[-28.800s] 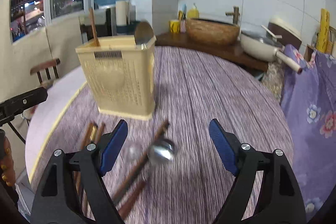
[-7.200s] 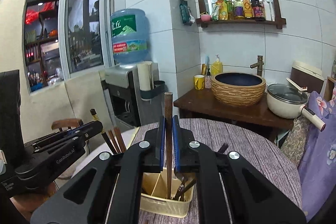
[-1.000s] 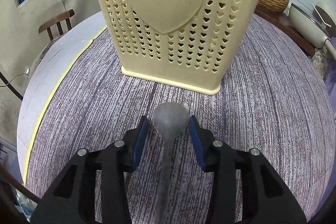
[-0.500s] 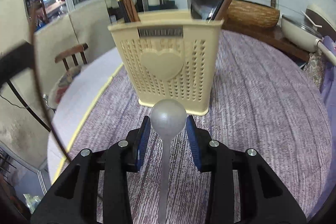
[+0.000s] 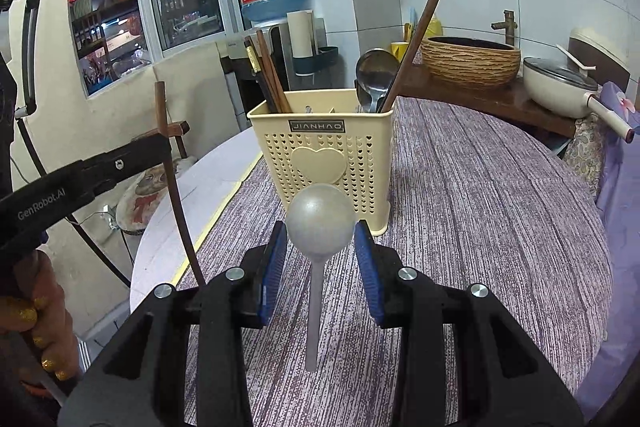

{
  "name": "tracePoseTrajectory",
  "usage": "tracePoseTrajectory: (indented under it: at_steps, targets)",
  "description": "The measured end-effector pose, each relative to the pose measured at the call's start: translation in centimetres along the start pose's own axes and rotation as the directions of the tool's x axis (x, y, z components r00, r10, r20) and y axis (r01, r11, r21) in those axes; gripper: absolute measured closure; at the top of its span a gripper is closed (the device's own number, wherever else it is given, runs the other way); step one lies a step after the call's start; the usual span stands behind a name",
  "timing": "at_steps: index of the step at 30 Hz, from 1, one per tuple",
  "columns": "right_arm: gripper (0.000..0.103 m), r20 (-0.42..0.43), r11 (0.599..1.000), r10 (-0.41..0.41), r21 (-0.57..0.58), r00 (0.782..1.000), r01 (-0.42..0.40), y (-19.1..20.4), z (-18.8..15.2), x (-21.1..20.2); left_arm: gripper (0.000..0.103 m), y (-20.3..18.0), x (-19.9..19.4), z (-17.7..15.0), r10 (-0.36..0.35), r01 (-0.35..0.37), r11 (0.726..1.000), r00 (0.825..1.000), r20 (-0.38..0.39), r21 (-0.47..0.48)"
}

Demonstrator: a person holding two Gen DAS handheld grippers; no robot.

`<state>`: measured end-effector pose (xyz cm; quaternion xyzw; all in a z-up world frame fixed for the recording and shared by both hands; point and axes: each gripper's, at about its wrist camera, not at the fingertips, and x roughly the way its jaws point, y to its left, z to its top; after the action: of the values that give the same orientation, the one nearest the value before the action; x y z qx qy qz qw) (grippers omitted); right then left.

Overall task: Organize utensils
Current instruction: 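Carry the brown chopstick and clear spoon upright over the cream holder with both tools, then lower the chopstick and spoon into the holder and open both tools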

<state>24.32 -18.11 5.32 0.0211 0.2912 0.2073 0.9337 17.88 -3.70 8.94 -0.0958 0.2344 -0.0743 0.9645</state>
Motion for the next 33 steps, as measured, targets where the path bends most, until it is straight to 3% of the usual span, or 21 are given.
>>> tracePoseTrajectory:
  at_steps: [13, 19, 27, 33]
  targets:
    - [0.067, 0.061, 1.0, 0.02, -0.016, 0.998, -0.019, 1.0, 2.2, -2.2, 0.095, -0.3, -1.5, 2.2, -0.042, 0.041, 0.999, 0.998, 0.051, 0.012]
    - [0.067, 0.145, 1.0, 0.023, -0.014, 0.989, -0.021, 1.2, 6.5, -3.6, 0.095, -1.0, -2.7, 7.2, -0.071, 0.067, 0.997, 0.989, 0.129, 0.032]
    - [0.067, 0.326, 0.997, -0.081, 0.013, 0.942, 0.081, 1.6, 15.4, -4.0, 0.095, -1.1, -1.3, 15.7, 0.016, -0.013, 1.0, 0.969, 0.245, -0.016]
    - [0.067, 0.353, 0.986, -0.163, 0.025, 0.921, 0.165, 1.6, 17.5, -0.2, 0.095, -0.4, 2.2, 16.7, 0.082, -0.074, 0.996, 0.96, 0.269, -0.041]
